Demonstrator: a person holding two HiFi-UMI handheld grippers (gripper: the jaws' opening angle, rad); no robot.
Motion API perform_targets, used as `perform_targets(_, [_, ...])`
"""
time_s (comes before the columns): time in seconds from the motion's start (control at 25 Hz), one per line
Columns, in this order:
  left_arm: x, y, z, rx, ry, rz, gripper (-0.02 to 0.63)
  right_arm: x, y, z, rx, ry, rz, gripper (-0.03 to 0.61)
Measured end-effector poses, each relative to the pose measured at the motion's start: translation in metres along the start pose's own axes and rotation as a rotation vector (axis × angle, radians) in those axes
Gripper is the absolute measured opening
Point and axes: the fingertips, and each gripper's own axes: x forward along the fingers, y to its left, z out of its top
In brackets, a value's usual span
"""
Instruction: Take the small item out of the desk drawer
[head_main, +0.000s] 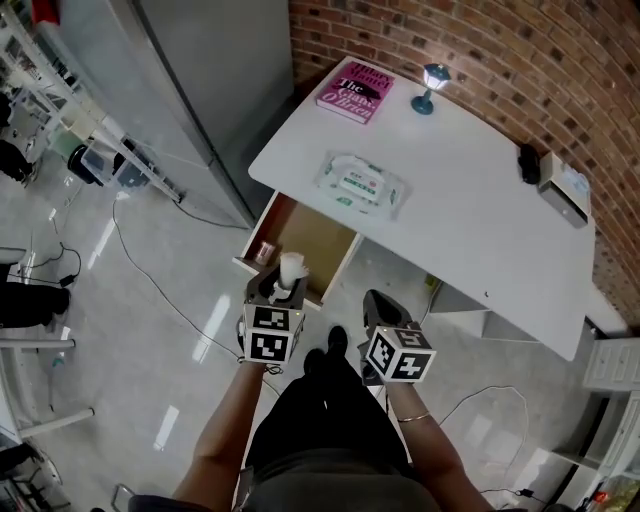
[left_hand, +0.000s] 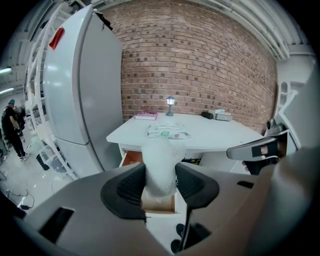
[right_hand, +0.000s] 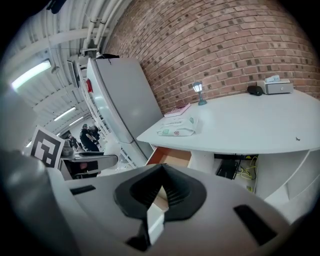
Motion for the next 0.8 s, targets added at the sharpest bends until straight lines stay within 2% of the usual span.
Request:
perform_targets(0.4, [-0.029,0.027,0.000,-0.100,-0.054,0.063,0.190,-0.002,0.011,0.010,-0.070,0.007,0.014,0.003])
perform_targets(0.8, [-0.048,0.039,-0.010,-0.197,-0.074,0.054,0.190,-0.007,0.012,0.023,-0.076,-0.010,0.004,0.003])
